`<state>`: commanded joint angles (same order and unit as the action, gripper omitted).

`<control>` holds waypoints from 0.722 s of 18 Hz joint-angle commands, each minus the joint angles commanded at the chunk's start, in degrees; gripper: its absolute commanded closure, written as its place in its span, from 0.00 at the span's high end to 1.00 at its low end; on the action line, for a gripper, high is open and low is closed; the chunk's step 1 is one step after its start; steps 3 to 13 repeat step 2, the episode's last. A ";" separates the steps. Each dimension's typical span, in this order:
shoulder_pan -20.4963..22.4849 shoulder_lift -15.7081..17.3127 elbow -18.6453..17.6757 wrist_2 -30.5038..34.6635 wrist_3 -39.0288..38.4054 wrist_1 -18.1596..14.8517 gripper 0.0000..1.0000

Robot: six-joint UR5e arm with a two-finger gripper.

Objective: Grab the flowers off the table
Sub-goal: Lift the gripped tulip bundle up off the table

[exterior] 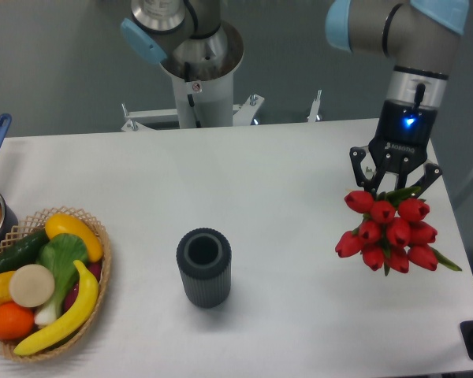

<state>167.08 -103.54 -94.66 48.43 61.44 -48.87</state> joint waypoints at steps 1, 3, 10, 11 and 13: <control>0.18 0.00 0.09 -0.53 0.00 0.00 0.36; 0.18 0.00 0.00 -0.70 0.00 0.00 0.36; 0.18 0.00 0.00 -0.70 0.00 0.00 0.36; 0.18 0.00 0.00 -0.70 0.00 0.00 0.36; 0.18 0.00 0.00 -0.70 0.00 0.00 0.36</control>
